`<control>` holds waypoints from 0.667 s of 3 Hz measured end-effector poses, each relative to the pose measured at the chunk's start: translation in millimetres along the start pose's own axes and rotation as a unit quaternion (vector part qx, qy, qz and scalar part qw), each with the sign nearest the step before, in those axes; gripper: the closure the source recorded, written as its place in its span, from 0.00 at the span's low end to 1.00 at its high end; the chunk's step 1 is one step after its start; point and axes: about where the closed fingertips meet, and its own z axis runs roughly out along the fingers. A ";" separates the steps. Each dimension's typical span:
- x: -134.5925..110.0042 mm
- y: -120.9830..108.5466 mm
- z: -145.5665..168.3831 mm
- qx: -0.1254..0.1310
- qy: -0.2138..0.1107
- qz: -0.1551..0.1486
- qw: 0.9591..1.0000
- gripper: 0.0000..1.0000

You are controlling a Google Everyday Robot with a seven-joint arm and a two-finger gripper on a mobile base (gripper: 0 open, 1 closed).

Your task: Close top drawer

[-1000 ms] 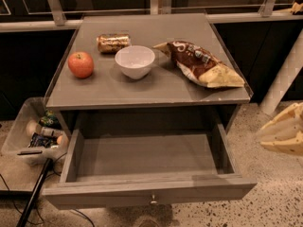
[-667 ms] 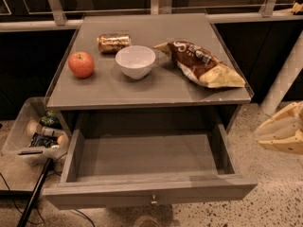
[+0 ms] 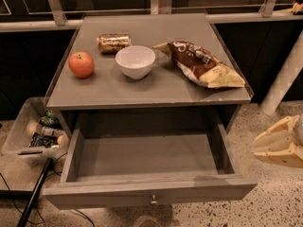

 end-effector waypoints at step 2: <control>30.1 41.9 66.1 -0.027 -0.056 0.070 0.996 1.00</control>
Offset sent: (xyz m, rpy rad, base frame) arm -0.0410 0.0415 -0.1285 0.2520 0.0914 -0.1193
